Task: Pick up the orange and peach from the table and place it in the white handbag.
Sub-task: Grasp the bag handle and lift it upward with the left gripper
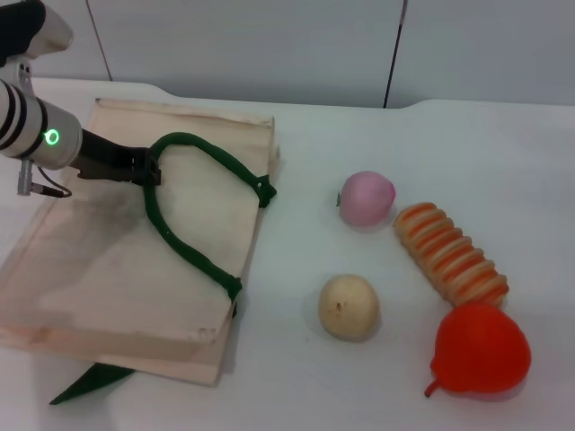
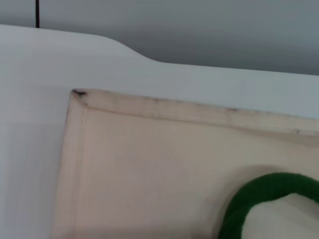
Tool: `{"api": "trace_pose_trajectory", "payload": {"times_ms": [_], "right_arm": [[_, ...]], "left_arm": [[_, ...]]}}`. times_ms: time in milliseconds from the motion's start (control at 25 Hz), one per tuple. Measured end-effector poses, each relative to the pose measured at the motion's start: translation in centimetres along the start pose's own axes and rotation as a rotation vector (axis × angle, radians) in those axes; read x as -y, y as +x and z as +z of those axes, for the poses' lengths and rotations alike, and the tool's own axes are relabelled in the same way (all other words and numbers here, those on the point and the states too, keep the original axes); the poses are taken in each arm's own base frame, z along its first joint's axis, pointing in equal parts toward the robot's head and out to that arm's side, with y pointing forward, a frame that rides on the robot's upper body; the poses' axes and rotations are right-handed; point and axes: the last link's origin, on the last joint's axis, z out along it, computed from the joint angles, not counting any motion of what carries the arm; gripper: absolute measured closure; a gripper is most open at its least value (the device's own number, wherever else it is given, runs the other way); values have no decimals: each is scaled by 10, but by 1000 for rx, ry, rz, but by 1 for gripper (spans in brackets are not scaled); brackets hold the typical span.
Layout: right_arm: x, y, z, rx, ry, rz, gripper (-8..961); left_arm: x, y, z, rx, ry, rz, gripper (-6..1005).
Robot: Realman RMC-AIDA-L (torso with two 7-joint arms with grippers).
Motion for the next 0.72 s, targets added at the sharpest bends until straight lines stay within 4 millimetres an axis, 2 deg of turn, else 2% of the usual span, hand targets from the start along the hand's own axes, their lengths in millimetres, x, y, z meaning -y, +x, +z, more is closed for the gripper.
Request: {"api": "trace_pose_trajectory", "payload": {"times_ms": [400,720], "right_arm": [[0,1,-1,-1,0,0,97],[-2,1,-3,1,-27,-12,96]], "left_arm": [[-1,4,2,-47,-5,0,883],[-4,6,-10,-189,-204,-3,883]]}}
